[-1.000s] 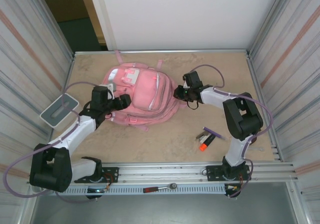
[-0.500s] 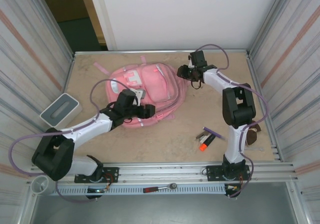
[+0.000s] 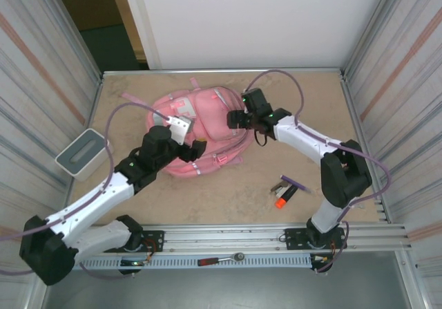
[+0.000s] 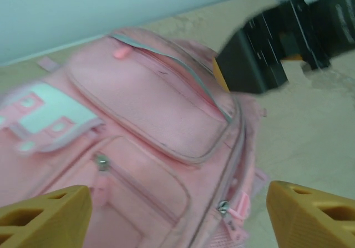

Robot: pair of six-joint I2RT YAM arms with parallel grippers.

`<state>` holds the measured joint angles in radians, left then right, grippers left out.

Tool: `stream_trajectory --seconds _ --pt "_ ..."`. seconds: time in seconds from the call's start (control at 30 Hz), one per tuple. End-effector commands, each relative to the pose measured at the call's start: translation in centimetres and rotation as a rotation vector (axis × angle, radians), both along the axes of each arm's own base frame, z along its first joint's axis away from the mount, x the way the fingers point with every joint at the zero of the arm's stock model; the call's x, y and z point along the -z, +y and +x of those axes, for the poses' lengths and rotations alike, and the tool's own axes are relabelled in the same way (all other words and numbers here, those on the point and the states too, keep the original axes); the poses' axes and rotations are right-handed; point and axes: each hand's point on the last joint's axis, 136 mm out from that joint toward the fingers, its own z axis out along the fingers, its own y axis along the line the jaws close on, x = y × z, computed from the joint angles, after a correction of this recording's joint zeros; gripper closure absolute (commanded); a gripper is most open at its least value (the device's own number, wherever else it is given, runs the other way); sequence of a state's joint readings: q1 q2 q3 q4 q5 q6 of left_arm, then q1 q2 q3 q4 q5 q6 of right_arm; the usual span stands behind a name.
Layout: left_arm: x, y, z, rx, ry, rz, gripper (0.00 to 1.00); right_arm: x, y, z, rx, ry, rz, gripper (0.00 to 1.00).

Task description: Pack the student bag

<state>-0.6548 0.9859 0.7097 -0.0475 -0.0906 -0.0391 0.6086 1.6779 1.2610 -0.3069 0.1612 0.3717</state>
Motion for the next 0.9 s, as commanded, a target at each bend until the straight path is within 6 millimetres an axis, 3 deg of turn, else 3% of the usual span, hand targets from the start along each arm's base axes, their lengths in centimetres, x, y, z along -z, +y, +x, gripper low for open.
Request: stream_trajectory --seconds 0.0,0.13,0.3,0.4,0.6,0.87 --pt "1.0 2.9 0.2 -0.075 -0.088 0.145 0.14 -1.5 -1.6 -1.3 0.016 -0.097 -0.195 0.08" --pt "1.3 5.2 0.3 -0.136 -0.095 0.199 0.07 -1.6 -1.2 -2.9 -0.013 -0.140 -0.290 0.00" --pt "2.3 7.3 0.5 -0.188 -0.069 0.267 0.01 -1.8 -2.0 -3.8 -0.014 -0.168 -0.318 0.01" --pt "3.1 6.6 1.0 -0.149 -0.078 0.296 0.01 -2.1 -2.2 -4.2 -0.024 -0.183 -0.306 0.01" --pt "6.6 4.3 0.7 0.081 -0.082 0.478 0.04 -1.3 -2.8 -5.2 -0.042 -0.135 -0.312 0.01" --pt "10.3 1.5 -2.3 0.416 -0.161 0.595 0.06 0.2 -3.7 -7.4 -0.111 -0.059 -0.147 0.01"
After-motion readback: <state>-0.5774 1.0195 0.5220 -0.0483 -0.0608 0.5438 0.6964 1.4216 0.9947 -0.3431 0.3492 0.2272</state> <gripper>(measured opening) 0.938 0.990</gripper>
